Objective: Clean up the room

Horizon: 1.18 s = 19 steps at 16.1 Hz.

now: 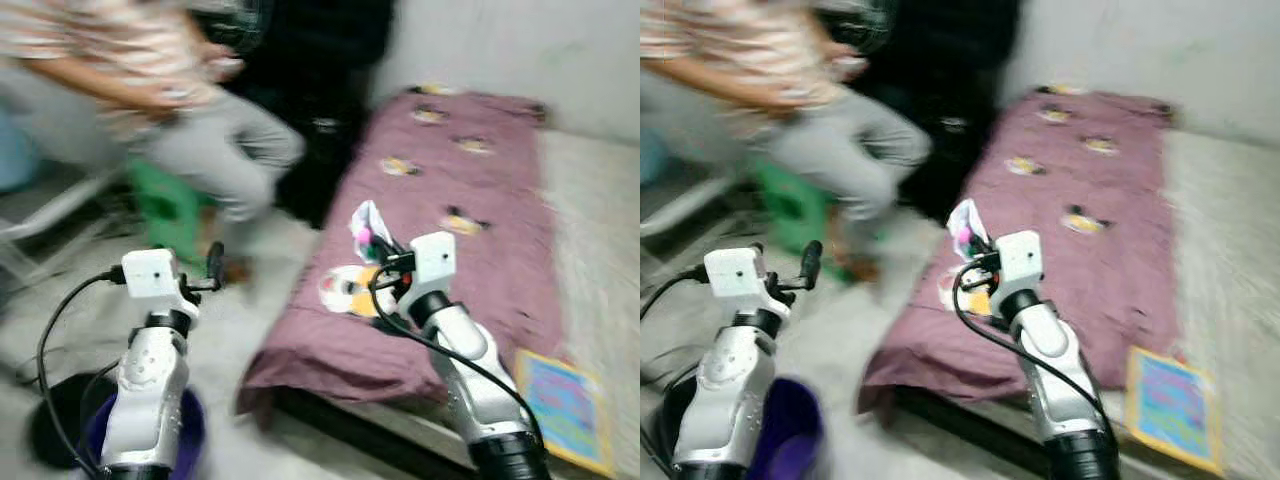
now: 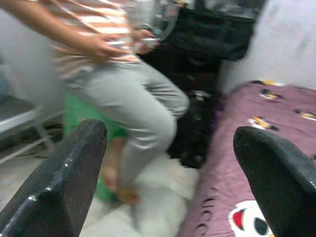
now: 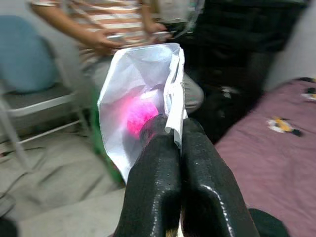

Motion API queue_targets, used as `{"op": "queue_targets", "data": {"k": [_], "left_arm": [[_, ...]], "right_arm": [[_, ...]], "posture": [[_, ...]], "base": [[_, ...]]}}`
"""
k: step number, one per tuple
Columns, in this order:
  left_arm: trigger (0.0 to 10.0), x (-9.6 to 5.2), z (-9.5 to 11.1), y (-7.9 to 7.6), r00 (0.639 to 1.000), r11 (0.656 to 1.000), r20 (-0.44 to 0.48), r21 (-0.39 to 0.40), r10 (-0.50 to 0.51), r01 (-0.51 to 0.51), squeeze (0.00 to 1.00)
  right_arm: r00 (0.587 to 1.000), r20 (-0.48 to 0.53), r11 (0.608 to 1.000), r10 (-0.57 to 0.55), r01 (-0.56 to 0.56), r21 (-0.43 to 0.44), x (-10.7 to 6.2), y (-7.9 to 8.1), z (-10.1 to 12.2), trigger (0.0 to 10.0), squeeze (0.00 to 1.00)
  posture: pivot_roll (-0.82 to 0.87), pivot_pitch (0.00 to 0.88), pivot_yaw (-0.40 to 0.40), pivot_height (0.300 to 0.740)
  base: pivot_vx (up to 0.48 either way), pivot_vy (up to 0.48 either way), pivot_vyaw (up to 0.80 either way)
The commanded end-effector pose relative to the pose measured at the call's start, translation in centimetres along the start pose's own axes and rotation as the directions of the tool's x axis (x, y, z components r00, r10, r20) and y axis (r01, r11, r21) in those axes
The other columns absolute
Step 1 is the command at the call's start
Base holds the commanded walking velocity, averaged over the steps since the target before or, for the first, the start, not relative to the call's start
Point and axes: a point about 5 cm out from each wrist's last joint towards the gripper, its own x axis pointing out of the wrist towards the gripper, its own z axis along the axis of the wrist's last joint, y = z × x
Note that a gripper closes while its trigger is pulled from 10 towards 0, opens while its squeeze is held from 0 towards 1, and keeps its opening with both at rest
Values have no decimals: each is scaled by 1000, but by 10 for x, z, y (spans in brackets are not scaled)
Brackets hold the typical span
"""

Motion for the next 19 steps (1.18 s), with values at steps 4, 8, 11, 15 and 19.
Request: {"op": "queue_targets", "data": {"k": [4,8,11,15,19], "left_arm": [[10000,1,2,-2,1000,1000,5,17,-12,12,0],[10000,0,1,-4,1000,1000,3,14,-15,15,0],[10000,1,1,-5,1000,1000,2,13,-21,21,0],[10000,2,2,-6,1000,1000,3,12,-27,27,0],[10000,2,4,-8,998,998,10,-11,-54,54,0]], "right_arm": [[1000,2,1000,-9,9,4,-1,-4,0,10000,0],[1000,0,1000,-2,2,7,-1,-4,0,10000,0],[1000,0,1000,0,0,8,-1,-3,0,10000,0],[1000,-1,1000,6,-6,7,-1,-3,-1,10000,0],[1000,-6,1000,11,-11,6,0,-3,-2,10000,0]], "posture": [[-94,0,-4,740],[-94,0,-4,740],[-95,0,-3,740],[-96,0,-2,740],[-77,0,-9,740]], "base": [[0,0,800],[0,0,800],[0,0,800],[0,0,800],[0,0,722]]}}
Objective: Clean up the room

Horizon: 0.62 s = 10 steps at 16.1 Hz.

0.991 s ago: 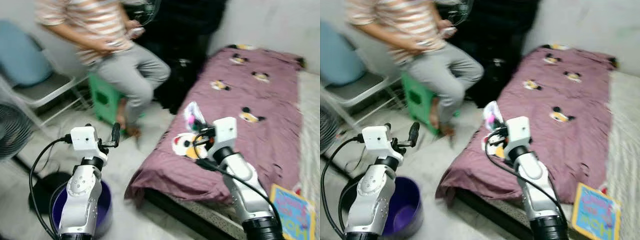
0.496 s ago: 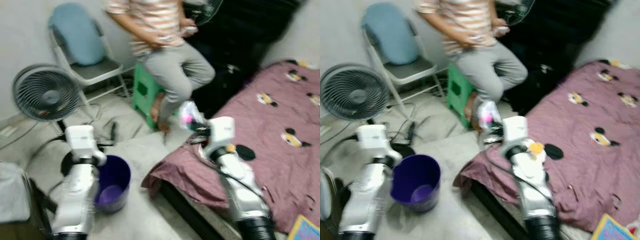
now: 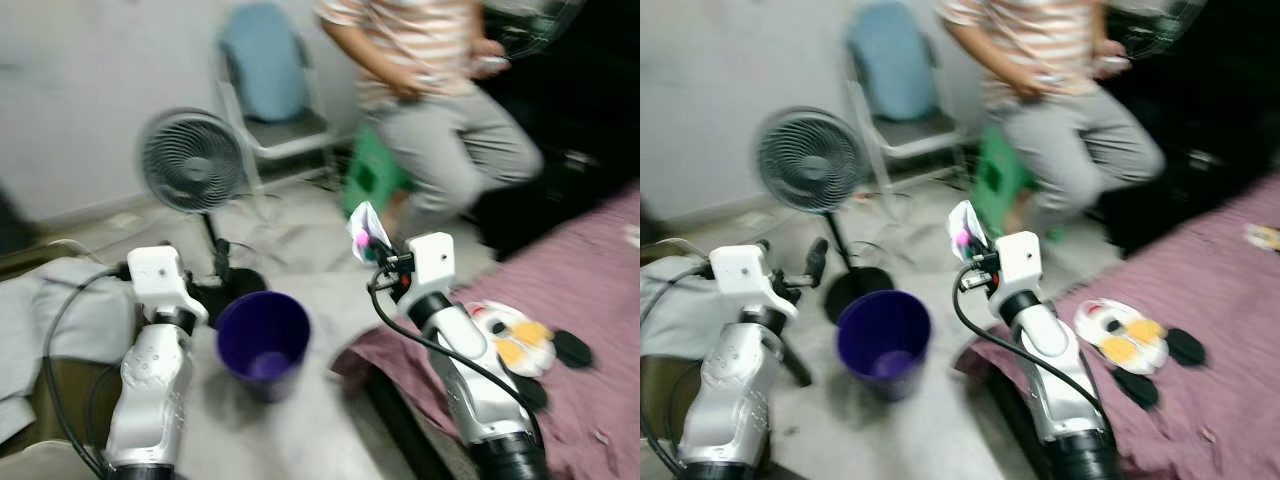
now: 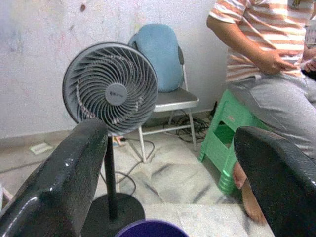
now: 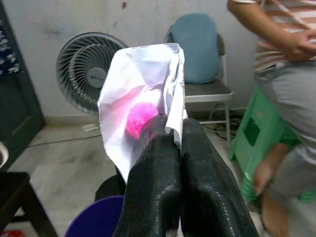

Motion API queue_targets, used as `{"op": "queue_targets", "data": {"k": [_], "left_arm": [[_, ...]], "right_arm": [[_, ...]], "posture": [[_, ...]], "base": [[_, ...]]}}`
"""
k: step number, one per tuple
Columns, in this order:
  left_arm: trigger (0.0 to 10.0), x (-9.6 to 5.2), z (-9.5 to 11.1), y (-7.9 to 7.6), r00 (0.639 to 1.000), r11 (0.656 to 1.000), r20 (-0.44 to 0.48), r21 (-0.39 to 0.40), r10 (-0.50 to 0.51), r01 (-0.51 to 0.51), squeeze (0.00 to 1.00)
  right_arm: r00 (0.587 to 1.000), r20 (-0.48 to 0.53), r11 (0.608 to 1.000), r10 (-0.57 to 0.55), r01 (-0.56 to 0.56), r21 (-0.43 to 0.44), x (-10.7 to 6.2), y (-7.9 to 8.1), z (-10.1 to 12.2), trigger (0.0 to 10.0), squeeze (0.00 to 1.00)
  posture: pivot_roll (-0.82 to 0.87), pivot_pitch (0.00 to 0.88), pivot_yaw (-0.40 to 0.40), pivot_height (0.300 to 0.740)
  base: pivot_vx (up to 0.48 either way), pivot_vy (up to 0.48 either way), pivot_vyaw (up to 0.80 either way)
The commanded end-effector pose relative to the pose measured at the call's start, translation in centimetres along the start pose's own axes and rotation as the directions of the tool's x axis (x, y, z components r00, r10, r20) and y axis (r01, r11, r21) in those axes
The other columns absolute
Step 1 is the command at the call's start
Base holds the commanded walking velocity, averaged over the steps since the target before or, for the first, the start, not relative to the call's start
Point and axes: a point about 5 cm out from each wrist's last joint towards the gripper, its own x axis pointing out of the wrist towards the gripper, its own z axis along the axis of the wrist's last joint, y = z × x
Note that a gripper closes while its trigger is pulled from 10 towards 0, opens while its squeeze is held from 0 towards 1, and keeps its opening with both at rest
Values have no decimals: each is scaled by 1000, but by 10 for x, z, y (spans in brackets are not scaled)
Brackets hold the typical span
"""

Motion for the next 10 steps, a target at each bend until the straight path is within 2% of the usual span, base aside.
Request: {"op": "queue_targets", "data": {"k": [1,4,8,10], "left_arm": [[10000,-1,2,3,1000,1000,6,8,0,0,0],[10000,-9,3,10,1000,1000,-2,22,14,-14,0],[10000,-12,4,9,1000,1000,-10,26,8,-8,0],[10000,-22,3,6,997,998,-33,30,-63,64,0]], "right_arm": [[1000,4,1000,4,-4,3,2,0,0,10000,0],[1000,17,1000,20,-20,14,3,6,2,10000,0],[1000,7,999,18,-18,34,2,5,0,10000,0],[999,-1,997,-47,47,61,-2,0,-4,10000,0]], "posture": [[-70,0,-12,740],[-59,0,-4,740],[-45,0,5,740],[-47,0,14,740]], "base": [[0,0,800],[0,0,783],[0,0,719],[0,0,0]]}}
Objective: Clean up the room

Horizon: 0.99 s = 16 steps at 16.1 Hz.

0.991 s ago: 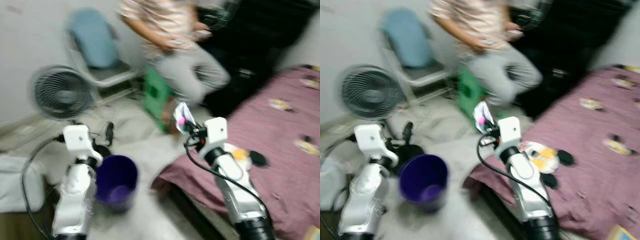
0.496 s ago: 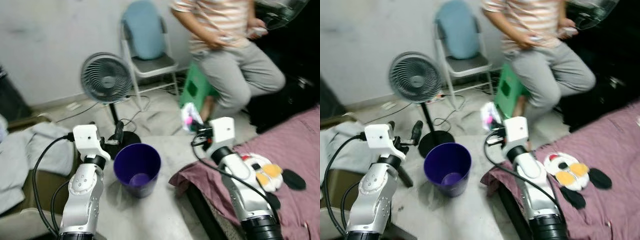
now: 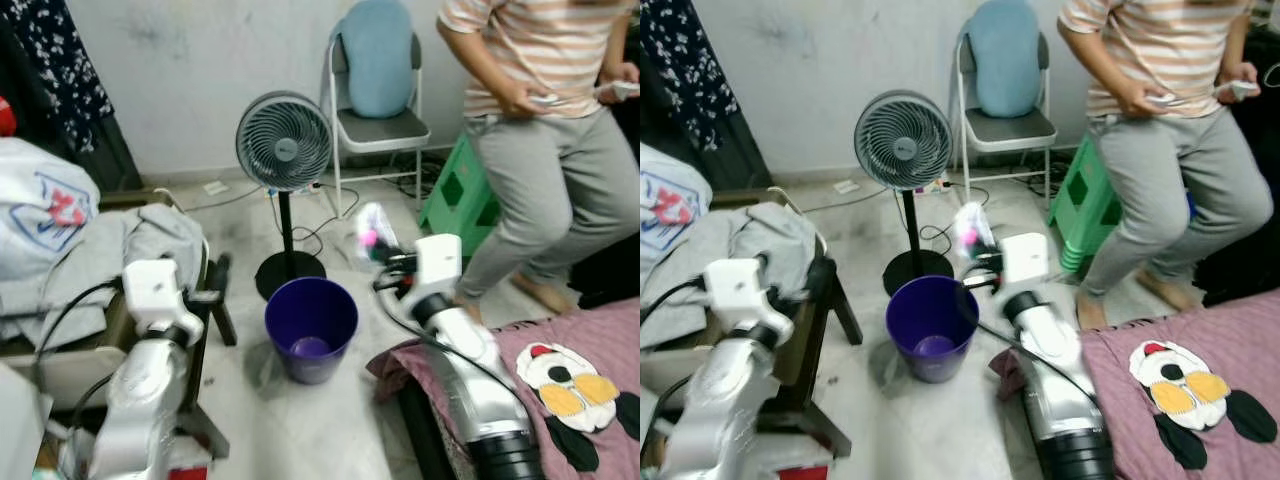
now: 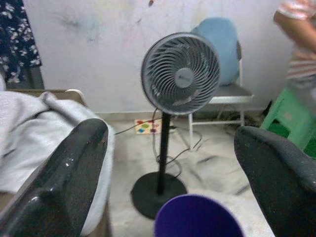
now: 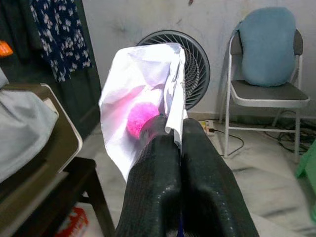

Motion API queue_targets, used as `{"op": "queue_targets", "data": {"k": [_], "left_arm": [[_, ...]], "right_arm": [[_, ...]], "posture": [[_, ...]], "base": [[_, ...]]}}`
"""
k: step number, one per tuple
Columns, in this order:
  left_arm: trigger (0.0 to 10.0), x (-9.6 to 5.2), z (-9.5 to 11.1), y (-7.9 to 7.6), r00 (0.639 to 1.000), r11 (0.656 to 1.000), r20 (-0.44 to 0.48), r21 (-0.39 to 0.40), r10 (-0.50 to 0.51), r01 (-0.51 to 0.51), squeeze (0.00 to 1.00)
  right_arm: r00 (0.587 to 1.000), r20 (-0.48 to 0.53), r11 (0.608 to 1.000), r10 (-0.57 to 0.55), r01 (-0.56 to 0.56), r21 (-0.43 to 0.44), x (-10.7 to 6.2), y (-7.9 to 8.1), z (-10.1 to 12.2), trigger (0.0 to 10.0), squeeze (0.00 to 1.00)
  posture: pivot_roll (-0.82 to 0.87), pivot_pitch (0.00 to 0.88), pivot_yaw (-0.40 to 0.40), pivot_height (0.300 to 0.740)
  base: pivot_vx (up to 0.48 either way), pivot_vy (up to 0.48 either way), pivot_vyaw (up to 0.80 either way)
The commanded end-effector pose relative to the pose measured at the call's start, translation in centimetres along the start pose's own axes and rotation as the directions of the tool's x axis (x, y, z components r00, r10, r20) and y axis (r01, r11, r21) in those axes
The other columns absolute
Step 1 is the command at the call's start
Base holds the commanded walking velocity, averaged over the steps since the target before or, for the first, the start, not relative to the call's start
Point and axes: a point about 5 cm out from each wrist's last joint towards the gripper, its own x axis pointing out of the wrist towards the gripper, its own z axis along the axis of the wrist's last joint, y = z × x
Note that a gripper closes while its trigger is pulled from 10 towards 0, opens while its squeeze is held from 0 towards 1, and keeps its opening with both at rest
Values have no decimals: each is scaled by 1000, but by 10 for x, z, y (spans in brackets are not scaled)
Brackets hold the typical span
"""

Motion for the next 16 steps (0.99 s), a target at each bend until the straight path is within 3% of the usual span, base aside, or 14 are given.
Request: {"op": "queue_targets", "data": {"k": [1,5,9,13,16], "left_arm": [[10000,0,6,-5,999,999,18,-4,-38,38,0],[10000,5,10,-9,998,998,33,-20,-62,63,0],[10000,1,5,-13,998,997,14,-33,-65,65,0],[10000,0,4,-13,998,997,3,-37,-63,63,0],[10000,1,4,-13,998,997,1,-35,-64,64,0]], "right_arm": [[999,-2,999,-44,44,5,-5,-8,-1,10000,0],[999,-5,999,-35,35,2,-10,-4,-1,10000,0],[1000,-25,1000,-15,15,-12,-17,-4,-2,10000,0],[1000,-28,1000,-11,10,-12,-17,-3,0,10000,0],[999,-30,1000,-14,13,-12,-17,-5,1,10000,0]], "posture": [[-52,0,16,740],[-74,0,13,740],[-84,0,0,740],[-91,8,0,740],[-96,14,1,740]], "base": [[0,0,0],[136,0,0],[303,0,0],[304,0,694],[275,0,0]]}}
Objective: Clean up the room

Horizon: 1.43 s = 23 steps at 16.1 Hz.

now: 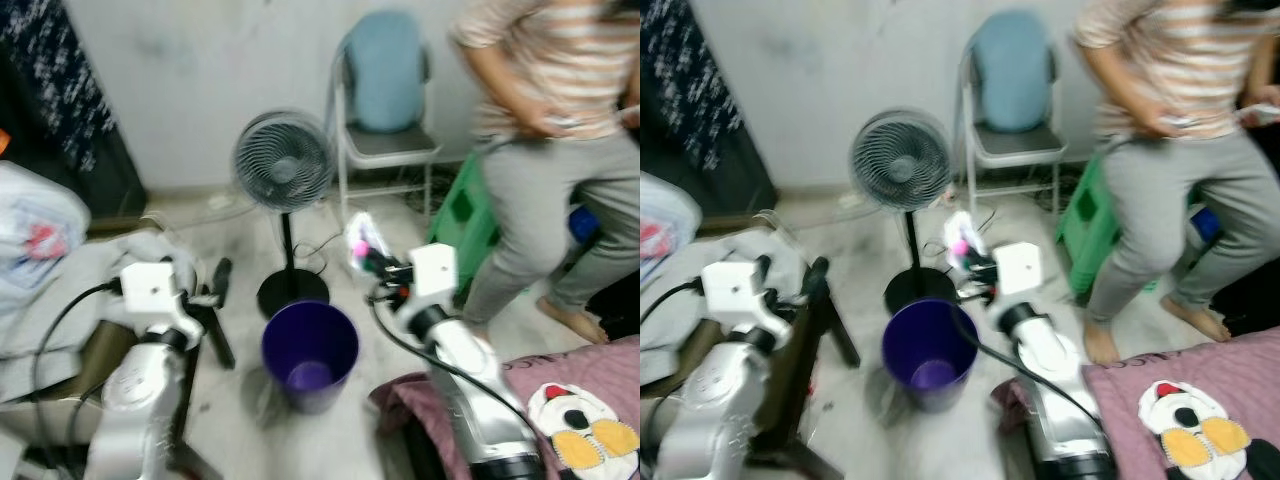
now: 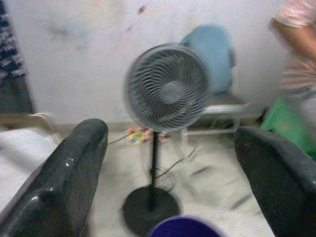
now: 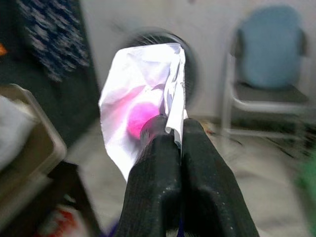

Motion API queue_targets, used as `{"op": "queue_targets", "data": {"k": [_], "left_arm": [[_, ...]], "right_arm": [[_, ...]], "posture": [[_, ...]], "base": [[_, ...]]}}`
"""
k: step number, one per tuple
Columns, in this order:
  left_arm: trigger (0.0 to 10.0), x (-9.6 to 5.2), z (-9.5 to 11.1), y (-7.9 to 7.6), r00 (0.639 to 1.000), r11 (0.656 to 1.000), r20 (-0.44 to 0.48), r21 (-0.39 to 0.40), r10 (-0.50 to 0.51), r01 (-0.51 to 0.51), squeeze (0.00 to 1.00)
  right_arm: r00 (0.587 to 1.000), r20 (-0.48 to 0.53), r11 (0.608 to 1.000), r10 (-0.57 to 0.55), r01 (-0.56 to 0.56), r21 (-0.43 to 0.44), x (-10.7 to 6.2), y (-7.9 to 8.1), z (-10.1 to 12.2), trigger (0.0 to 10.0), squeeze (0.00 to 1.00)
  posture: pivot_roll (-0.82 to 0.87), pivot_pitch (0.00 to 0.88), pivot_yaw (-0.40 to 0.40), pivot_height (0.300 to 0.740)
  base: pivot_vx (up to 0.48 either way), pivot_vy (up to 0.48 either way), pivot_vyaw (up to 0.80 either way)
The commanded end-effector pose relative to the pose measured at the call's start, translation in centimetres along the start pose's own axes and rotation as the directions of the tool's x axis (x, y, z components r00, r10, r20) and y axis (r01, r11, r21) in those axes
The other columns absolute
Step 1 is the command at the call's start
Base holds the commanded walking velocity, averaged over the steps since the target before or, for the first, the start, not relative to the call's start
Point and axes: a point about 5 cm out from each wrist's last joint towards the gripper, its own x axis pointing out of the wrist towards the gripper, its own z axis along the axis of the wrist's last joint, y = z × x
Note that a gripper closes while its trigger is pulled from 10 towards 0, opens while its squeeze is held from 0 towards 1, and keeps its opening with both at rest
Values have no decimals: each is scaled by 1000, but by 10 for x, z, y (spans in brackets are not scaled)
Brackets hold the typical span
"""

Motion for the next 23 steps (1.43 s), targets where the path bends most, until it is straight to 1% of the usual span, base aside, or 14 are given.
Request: {"op": "queue_targets", "data": {"k": [1,4,6,8,16,18,21,23], "left_arm": [[10000,-2,0,6,1000,1000,-10,20,12,-12,0],[10000,-2,0,6,1000,1000,-13,18,10,-10,0],[10000,-2,0,7,1000,1000,-17,19,14,-14,0],[10000,-2,-1,8,999,999,-24,30,37,-36,0],[10000,-2,-2,8,999,999,-31,31,41,-40,0],[10000,-1,0,7,1000,1000,-19,21,13,-12,0],[10000,-1,0,4,1000,1000,-13,19,2,-2,0],[10000,-1,0,3,1000,1000,-11,16,-4,5,0]], "right_arm": [[1000,17,1000,5,-6,11,3,3,6,10000,0],[1000,16,1000,9,-10,11,4,5,6,10000,0],[1000,19,1000,17,-18,13,4,7,6,10000,0],[1000,22,1000,22,-22,13,5,8,6,10000,0],[1000,22,1000,21,-21,19,5,9,5,10000,0],[1000,18,1000,10,-10,25,7,8,5,10000,0],[1000,8,1000,1,-1,27,8,6,4,10000,0],[1000,-3,1000,-6,6,31,9,6,3,10000,0]], "posture": [[-96,15,3,740],[-92,14,5,740],[-90,13,5,740],[-87,10,8,740],[-83,7,6,740],[-81,5,4,740],[-82,1,4,740],[-83,0,4,740]], "base": [[259,0,0],[260,0,0],[0,0,0],[0,0,800],[0,0,716],[0,0,0],[0,0,0],[242,0,-656]]}}
